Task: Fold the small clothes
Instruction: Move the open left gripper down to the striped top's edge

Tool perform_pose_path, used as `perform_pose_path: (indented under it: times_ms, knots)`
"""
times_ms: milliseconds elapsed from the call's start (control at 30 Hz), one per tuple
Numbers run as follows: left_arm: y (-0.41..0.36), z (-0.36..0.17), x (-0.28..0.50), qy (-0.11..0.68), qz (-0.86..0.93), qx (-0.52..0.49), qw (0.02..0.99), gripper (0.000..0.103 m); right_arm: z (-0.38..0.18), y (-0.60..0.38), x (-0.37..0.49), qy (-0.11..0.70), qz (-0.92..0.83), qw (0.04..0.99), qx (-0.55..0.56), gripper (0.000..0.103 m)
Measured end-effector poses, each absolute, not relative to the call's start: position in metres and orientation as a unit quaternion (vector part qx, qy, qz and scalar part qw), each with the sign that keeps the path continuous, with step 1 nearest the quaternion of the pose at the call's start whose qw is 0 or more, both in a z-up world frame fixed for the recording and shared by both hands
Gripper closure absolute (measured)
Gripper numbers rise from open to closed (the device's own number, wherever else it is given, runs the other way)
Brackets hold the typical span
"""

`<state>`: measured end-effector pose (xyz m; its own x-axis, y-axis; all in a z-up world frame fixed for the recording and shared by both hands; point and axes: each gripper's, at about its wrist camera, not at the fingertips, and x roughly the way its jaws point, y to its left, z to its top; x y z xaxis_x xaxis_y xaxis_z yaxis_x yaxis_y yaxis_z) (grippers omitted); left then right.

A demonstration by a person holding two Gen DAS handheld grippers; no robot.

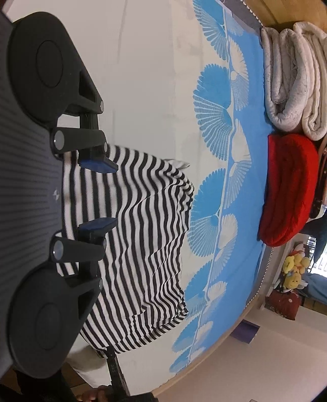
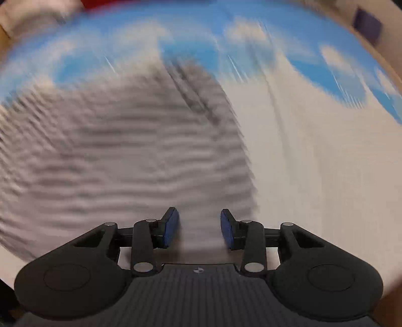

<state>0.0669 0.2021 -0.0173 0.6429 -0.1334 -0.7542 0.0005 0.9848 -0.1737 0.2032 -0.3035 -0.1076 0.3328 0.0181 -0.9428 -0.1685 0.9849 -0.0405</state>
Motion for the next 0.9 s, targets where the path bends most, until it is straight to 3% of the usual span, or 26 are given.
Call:
perform_pose_path:
  times_ms: [100,433,567,667,733,900]
  knots:
    - [0.197,-0.018,0.054,0.416,-0.028,-0.098,0.904,0.06,-0.099,-0.324,0.194,0.562,0.057,0.824,-0.032,0.059]
    - [0.191,-0.016,0.019,0.409,0.036,-0.114,0.905,0.06,0.013,-0.348,0.122,0.354,0.119,0.925,0.074,0.058]
    - [0.188,-0.009,0.012,0.397,0.038,-0.107,0.911,0.06,0.011,-0.345,0.098,0.351,0.109,0.923,0.114,0.058]
    - [0.191,-0.033,0.001,0.392,0.045,-0.126,0.91,0.06,0.001,-0.343,0.092,0.362,0.107,0.919,0.114,0.058]
    - [0.197,-0.053,0.006,0.441,0.072,-0.178,0.877,0.063,-0.003,-0.338,0.094,0.368,0.104,0.918,0.103,0.058]
    - [0.208,-0.067,0.015,0.44,0.048,-0.266,0.856,0.058,-0.016,-0.331,0.107,0.381,0.093,0.916,0.09,0.058]
